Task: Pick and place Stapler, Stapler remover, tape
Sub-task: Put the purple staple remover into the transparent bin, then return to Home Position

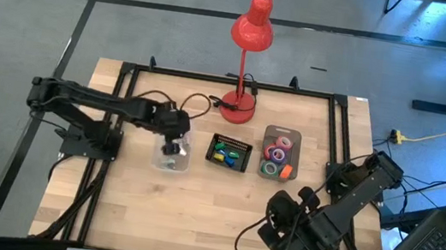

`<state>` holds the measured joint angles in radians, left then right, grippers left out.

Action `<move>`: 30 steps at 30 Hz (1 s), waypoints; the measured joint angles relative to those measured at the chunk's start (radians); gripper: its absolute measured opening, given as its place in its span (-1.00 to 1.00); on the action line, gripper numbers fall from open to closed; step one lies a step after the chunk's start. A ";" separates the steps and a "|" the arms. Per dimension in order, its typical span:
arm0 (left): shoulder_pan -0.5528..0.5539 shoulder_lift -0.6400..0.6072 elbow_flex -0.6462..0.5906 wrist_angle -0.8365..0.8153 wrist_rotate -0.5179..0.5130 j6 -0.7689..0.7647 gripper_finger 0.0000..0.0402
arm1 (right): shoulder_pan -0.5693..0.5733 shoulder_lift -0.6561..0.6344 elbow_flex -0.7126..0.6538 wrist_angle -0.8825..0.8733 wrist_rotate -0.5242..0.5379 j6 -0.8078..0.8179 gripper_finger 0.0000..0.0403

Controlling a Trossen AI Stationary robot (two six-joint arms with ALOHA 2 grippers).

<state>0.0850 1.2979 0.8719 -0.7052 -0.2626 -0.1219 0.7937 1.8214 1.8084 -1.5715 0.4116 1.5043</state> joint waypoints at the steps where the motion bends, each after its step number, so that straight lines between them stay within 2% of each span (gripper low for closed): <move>1: 0.004 0.019 0.000 -0.020 0.015 0.001 -0.87 | 0.000 0.000 0.000 0.001 -0.004 -0.001 -0.73; 8: -0.055 0.167 0.000 -0.047 0.123 0.056 -0.87 | 0.000 0.000 0.000 0.000 -0.006 -0.024 -0.73; 13: -0.112 0.251 0.001 -0.059 0.124 0.106 -0.87 | 0.001 0.000 0.000 0.000 -0.006 -0.024 -0.73; 17: -0.147 0.258 0.003 -0.046 0.110 0.141 -0.84 | 0.000 0.000 0.000 0.000 -0.005 -0.024 -0.73; 25: -0.181 0.162 0.039 -0.039 0.026 0.084 -0.14 | 0.000 0.001 0.000 0.000 -0.005 -0.028 -0.73; 30: -0.211 0.007 0.059 -0.044 0.026 0.035 0.13 | 0.001 0.001 0.000 0.000 0.017 -0.044 -0.73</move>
<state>-0.1260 1.3047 0.9312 -0.7496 -0.2367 -0.0869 0.7944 1.8221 1.8084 -1.5711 0.4288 1.4600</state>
